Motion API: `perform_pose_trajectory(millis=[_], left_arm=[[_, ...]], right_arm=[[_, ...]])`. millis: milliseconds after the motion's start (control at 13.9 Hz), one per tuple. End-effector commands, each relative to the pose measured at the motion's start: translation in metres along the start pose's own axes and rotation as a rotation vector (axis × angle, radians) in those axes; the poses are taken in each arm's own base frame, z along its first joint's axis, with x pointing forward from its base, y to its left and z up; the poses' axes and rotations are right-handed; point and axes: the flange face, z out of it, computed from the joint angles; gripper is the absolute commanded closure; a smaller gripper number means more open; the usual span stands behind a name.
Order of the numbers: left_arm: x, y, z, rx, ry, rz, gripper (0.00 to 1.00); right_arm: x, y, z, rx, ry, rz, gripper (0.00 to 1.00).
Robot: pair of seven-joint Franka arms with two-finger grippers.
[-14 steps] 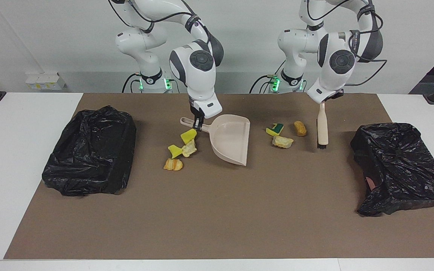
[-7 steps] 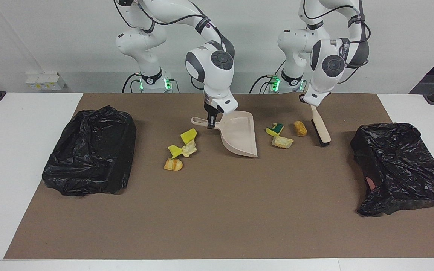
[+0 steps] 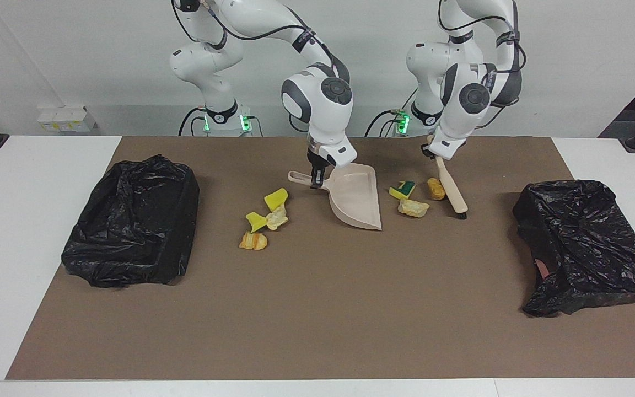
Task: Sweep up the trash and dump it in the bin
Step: 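Brush the trash into the dustpan held by the right gripper, then tip the dustpan into the nearby bag while the left gripper drops the brush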
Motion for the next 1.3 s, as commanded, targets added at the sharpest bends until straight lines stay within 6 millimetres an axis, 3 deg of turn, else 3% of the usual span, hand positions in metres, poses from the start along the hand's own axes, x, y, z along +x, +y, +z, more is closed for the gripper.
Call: perform_pose_trajectory(millis=[0,288,504,792,1008,1225], left_arm=[[-0.013,0.045,-0.008,-0.008,0.03,0.084,1.0],[-0.043,0.107,-0.026,0.038,0.081,0.213,1.0],[-0.05,0.122,-0.039,0.045,0.096,0.254,1.0],[-0.029,0.12,-0.052,-0.032,0.05,0.216,1.0],[-0.003,0.079,-0.088,-0.072,-0.003,0.149,1.0],[0.001,0.067,-0.107,-0.081,-0.032,0.155,1.0]], right_arm=[[-0.002,0.0,0.002,-0.019,-0.003,0.02,1.0],[-0.003,0.0,0.001,-0.019,-0.003,0.024,1.0],[-0.003,0.0,0.001,-0.019,-0.003,0.025,1.0],[-0.006,0.003,0.003,-0.015,-0.005,0.029,1.0],[-0.008,0.003,0.006,-0.01,-0.006,0.028,1.0],[-0.009,0.002,0.009,-0.006,-0.007,0.031,1.0]])
